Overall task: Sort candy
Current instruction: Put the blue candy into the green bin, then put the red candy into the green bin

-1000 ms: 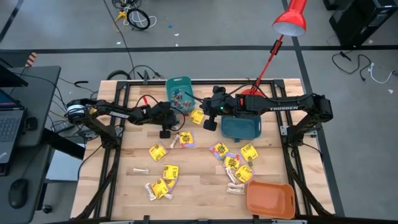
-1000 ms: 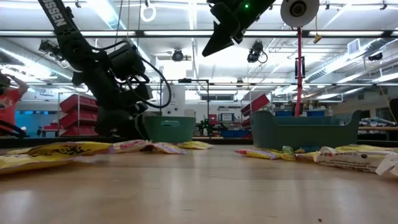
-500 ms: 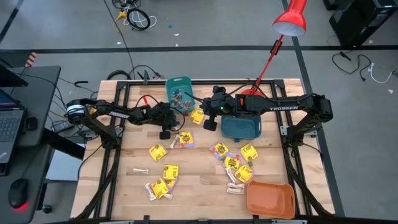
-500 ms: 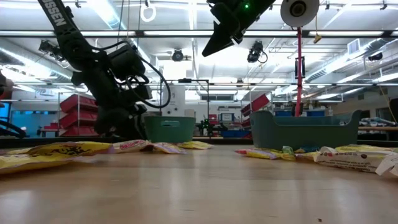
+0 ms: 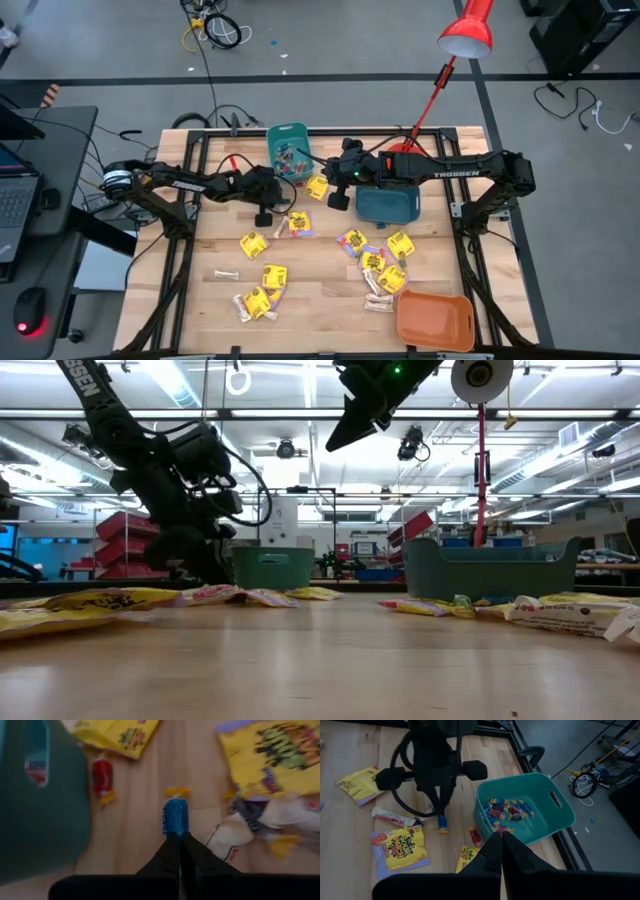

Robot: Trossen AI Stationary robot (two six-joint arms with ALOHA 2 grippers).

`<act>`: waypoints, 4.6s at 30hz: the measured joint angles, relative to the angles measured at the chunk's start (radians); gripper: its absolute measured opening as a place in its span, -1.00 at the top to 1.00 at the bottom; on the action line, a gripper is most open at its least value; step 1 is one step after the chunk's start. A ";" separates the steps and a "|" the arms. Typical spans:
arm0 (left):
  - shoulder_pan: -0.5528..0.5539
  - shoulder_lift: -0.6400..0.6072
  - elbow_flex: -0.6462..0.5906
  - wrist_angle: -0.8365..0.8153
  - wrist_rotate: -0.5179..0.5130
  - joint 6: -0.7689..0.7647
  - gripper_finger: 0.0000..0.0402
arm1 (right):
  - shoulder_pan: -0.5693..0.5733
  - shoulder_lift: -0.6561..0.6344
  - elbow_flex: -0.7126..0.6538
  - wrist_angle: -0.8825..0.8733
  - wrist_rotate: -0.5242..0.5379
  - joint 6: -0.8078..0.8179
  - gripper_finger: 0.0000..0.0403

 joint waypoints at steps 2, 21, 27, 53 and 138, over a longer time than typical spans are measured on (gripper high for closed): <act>-0.006 -0.022 0.000 -0.005 0.005 0.000 0.99 | 0.000 0.000 0.000 0.000 0.000 0.000 1.00; -0.028 -0.426 0.001 -0.030 -0.065 0.041 1.00 | 0.000 0.000 0.000 -0.007 0.000 -0.008 1.00; 0.074 -0.457 0.001 0.084 -0.253 0.098 1.00 | 0.000 0.000 0.000 -0.005 0.000 -0.019 1.00; 0.315 -0.133 0.178 -0.050 0.087 -0.176 1.00 | -0.003 0.000 0.000 -0.003 0.000 -0.023 1.00; 0.271 -0.516 0.169 -0.239 0.075 -0.255 0.53 | -0.033 0.408 0.001 0.488 -0.178 -0.152 0.77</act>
